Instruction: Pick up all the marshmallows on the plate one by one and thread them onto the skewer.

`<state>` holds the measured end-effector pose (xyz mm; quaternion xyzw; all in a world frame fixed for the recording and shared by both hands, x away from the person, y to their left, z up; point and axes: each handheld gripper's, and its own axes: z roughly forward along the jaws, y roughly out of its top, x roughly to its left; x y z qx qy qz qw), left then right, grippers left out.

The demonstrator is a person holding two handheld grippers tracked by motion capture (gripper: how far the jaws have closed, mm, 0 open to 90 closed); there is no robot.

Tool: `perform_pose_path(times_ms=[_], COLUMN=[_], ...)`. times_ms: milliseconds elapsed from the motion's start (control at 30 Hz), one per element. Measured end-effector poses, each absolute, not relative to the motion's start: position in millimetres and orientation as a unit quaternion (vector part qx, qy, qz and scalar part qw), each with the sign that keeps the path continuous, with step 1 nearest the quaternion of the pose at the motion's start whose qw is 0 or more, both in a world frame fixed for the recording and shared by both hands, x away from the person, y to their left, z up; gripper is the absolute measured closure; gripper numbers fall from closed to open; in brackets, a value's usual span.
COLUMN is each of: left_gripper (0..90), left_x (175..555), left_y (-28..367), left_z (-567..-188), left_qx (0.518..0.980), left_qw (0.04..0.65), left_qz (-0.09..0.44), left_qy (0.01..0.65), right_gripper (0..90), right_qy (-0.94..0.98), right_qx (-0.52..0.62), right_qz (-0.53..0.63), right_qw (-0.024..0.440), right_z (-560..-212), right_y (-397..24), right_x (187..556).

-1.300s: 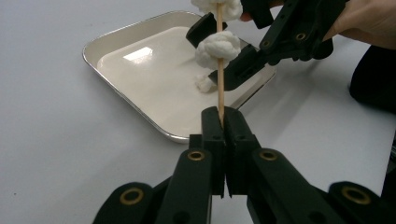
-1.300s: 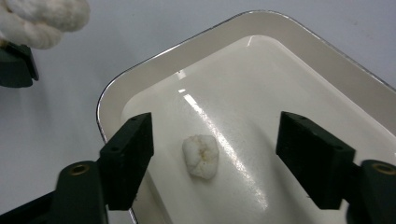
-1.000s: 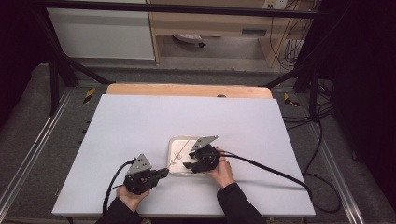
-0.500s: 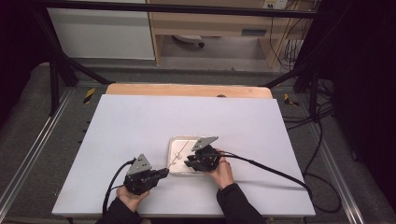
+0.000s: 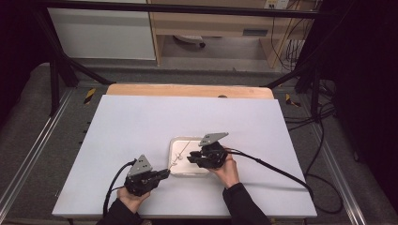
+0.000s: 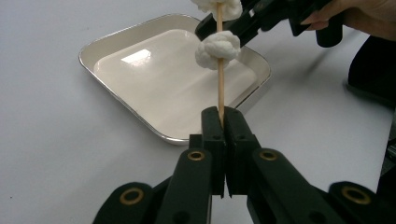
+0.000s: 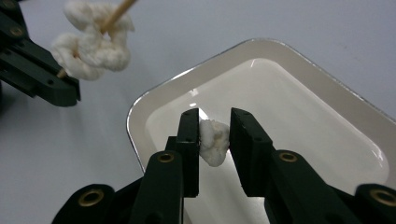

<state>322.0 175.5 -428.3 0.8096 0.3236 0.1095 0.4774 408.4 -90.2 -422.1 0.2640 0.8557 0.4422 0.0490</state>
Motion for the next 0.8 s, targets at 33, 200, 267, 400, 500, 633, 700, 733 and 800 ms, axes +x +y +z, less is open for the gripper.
perform_pose_path(times_ms=[33, 200, 267, 400, 500, 633, 700, 733, 800], left_gripper=[88.3, 88.3, 88.3, 88.3, 88.3, 88.3, 88.3, 88.3, 88.3], left_x=[321.9, 321.6, 321.4, 320.6, 319.9, 319.3, 319.2, 319.1, 318.8], left_y=[175.5, 174.4, 173.8, 172.7, 171.8, 170.7, 170.4, 170.3, 170.1], left_z=[-428.3, -428.3, -428.5, -428.4, -428.4, -428.5, -428.6, -428.6, -428.4], left_qx=[0.81, 0.811, 0.812, 0.813, 0.814, 0.815, 0.816, 0.816, 0.816], left_qw=[0.477, 0.477, 0.478, 0.478, 0.479, 0.478, 0.478, 0.478, 0.479], left_qz=[0.109, 0.108, 0.106, 0.106, 0.106, 0.106, 0.106, 0.106, 0.106], left_qy=[0.322, 0.32, 0.319, 0.314, 0.311, 0.308, 0.307, 0.307, 0.307], right_gripper=[74.1, 74.4, 74.4, 74.4, 74.4, 74.3, 74.2, 74.2, 74.1], right_qy=[0.851, 0.833, 0.828, 0.815, 0.804, 0.791, 0.785, 0.782, 0.774], right_qx=[0.267, 0.28, 0.284, 0.291, 0.298, 0.301, 0.303, 0.303, 0.306], right_qz=[0.449, 0.477, 0.483, 0.5, 0.514, 0.532, 0.54, 0.545, 0.554], right_qw=[0.046, 0.037, 0.034, 0.03, 0.025, 0.025, 0.024, 0.024, 0.021], right_z=[-420.0, -411.3, -408.4, -402.0, -396.1, -387.4, -383.1, -381.3, -377.9], right_y=[-93.5, -109.8, -115.7, -126.9, -134.9, -143.4, -146.4, -147.7, -149.7], right_x=[408.5, 407.2, 406.6, 406.0, 405.6, 405.6, 406.0, 406.4, 406.8])
